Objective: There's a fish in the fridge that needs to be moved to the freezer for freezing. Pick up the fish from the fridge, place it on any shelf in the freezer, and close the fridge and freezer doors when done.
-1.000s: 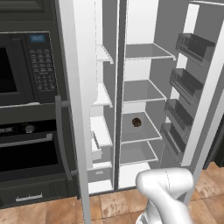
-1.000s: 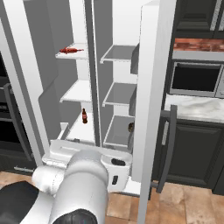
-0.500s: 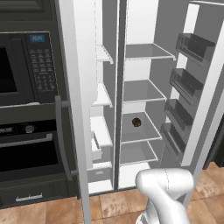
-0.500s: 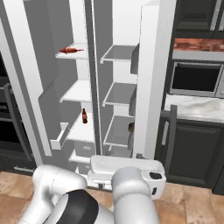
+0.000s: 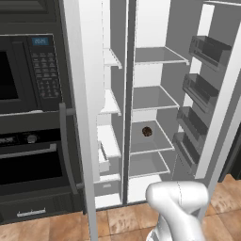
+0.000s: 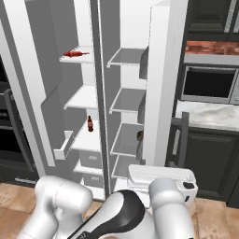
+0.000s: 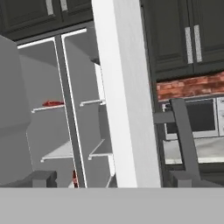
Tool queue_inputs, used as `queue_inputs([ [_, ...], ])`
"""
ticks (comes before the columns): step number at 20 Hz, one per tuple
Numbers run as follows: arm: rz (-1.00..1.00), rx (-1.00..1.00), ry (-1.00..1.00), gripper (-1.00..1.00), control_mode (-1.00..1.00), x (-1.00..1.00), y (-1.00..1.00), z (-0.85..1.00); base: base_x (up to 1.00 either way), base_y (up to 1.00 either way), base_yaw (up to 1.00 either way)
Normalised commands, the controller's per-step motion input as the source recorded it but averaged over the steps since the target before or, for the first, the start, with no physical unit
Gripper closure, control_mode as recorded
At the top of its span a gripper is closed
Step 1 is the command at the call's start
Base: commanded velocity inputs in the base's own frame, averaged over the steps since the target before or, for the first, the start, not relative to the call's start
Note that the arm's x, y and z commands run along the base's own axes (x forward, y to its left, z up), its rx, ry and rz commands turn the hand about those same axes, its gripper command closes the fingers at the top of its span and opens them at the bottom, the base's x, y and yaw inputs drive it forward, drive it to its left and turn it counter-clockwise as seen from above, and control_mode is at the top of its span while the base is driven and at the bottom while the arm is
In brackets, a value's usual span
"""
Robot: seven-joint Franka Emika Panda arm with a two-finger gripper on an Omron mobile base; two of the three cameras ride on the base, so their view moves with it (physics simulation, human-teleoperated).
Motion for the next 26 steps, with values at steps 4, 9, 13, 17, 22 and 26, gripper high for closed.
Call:
queue_inputs([
  [4,0.00,0.00,-0.01,-1.00,-1.00,0.06,-0.82,-0.19,0.00,0.00,0.00],
  [9,0.00,0.00,0.00,-1.00,-1.00,0.23,-0.60,-0.37,0.00,0.00,0.00],
  [13,0.00,0.00,-0.02,-1.00,-1.00,0.57,-0.23,-0.66,0.00,0.00,0.00],
  [17,0.00,0.00,-0.11,-1.00,-1.00,0.24,-0.25,-0.49,0.00,0.00,0.00],
  [22,0.00,0.00,-0.05,-1.00,-1.00,0.47,-0.39,-0.45,0.00,0.00,0.00],
  [26,0.00,0.00,0.00,-1.00,-1.00,0.69,-0.30,-0.27,0.00,0.00,0.00],
])
